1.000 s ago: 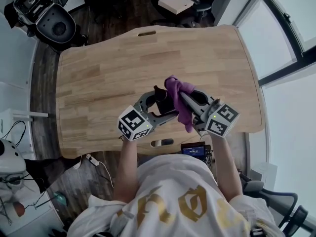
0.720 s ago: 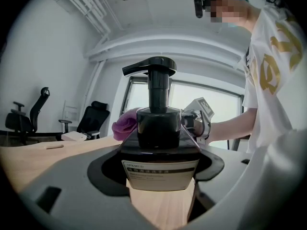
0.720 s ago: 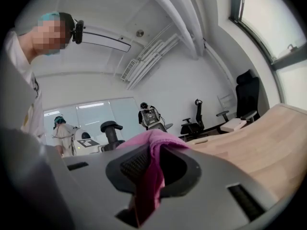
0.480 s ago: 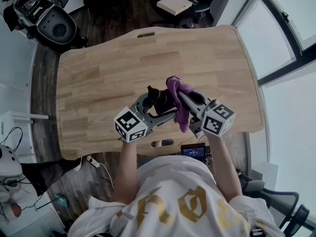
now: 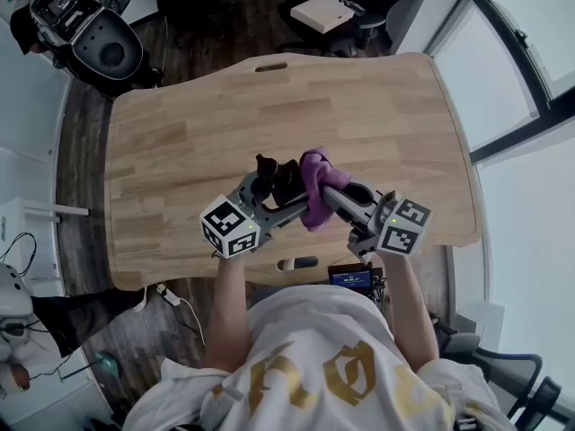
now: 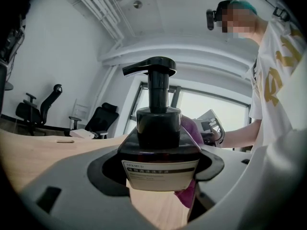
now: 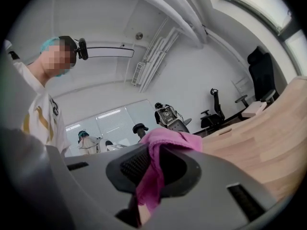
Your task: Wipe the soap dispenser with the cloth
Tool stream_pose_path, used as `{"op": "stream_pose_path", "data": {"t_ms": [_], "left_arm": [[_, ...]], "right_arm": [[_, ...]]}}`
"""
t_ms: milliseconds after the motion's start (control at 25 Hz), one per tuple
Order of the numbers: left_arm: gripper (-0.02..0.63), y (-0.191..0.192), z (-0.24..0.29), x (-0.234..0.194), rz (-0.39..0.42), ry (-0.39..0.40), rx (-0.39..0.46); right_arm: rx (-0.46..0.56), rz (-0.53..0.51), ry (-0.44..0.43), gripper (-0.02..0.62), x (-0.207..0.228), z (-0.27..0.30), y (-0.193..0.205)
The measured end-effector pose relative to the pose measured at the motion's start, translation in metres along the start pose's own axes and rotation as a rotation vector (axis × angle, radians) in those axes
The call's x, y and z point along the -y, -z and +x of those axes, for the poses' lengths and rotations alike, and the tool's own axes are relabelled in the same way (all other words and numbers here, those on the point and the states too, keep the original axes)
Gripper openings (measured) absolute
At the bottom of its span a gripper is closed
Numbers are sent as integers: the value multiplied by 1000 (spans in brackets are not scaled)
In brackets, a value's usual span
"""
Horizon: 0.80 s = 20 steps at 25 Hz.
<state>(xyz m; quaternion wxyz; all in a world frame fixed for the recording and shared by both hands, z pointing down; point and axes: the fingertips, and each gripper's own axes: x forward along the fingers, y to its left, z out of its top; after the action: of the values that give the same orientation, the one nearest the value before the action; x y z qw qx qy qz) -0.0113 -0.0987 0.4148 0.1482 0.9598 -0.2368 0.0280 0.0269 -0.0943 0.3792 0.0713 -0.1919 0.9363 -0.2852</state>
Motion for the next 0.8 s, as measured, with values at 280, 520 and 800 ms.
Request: {"op": "stream_pose_path", "data": {"t_ms": [280, 520, 800], "left_arm": [[356, -6, 2, 7, -27, 72, 26], [356, -10, 9, 10, -31, 99, 36], [356, -12, 5, 7, -55, 108, 64]], "right_arm": [[28, 6, 66, 54, 16, 10, -4], [40, 17, 169, 54, 42, 20, -12], [83, 142, 192, 54, 55, 21, -2]]}}
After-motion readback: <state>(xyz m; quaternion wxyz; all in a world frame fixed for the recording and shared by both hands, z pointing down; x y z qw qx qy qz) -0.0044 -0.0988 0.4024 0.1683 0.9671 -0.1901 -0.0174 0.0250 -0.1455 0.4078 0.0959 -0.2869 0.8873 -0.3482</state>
